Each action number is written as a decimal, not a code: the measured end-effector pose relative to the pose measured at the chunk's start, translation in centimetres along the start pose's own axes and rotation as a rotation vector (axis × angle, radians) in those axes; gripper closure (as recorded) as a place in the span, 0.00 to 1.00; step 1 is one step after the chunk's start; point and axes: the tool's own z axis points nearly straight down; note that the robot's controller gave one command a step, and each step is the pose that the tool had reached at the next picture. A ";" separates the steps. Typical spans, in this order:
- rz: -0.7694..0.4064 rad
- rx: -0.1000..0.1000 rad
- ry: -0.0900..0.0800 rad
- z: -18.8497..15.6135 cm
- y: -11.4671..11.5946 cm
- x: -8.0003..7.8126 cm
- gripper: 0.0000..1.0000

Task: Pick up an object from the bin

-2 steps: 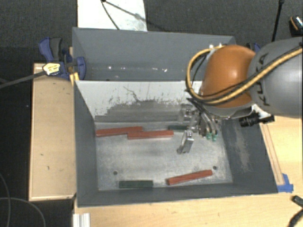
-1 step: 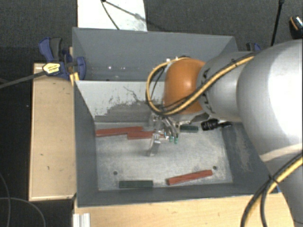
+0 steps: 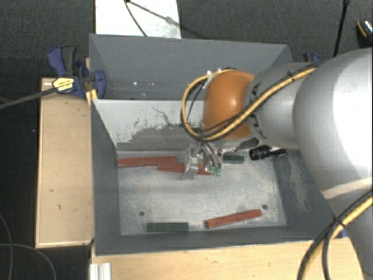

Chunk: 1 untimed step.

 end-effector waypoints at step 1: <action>-0.089 -0.001 -0.008 -18.9 -2.5 -1.0 1.00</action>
Offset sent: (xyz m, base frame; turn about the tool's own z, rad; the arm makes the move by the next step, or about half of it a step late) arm 0.0027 -0.0261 0.1832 -0.0906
